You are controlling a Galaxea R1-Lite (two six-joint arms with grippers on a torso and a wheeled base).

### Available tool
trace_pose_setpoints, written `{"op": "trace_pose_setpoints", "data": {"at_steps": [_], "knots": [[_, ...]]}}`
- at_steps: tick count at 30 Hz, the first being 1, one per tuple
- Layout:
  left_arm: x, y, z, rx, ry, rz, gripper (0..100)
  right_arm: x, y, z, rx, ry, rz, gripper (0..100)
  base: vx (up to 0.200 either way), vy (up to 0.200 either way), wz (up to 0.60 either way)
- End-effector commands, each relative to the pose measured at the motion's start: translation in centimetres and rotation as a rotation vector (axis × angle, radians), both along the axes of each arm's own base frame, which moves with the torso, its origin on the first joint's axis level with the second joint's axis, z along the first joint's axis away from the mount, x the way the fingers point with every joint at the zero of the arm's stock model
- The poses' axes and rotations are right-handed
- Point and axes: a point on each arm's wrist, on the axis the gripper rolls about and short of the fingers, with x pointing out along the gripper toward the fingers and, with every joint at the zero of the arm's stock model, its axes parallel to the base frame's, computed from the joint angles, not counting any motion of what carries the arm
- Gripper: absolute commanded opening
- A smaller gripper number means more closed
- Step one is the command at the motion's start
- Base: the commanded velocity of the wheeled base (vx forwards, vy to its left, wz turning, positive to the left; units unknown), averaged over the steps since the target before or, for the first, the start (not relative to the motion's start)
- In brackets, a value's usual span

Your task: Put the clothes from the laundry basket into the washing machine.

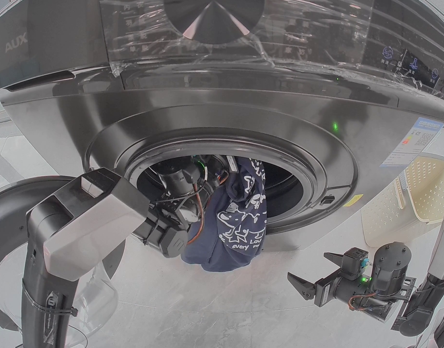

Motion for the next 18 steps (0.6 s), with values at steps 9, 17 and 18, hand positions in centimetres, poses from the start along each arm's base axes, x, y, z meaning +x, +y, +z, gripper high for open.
{"op": "trace_pose_setpoints", "data": {"at_steps": [9, 17, 18], "knots": [[6.6, -1.4, 2.3, -0.074, -0.053, 0.113, 0, 0.0, 0.1, 0.0, 0.003, -0.001, 0.006, 100, 0.0, 0.0, 0.0], [6.0, -1.0, 1.3, -0.065, 0.008, 0.105, 100, 0.1, 0.1, 0.0, 0.005, -0.003, 0.009, 100, 0.0, 0.0, 0.0], [5.6, -0.9, 1.0, -0.061, 0.04, 0.1, 100, 0.1, 0.1, 0.0, 0.005, -0.003, 0.008, 100, 0.0, 0.0, 0.0]]}}
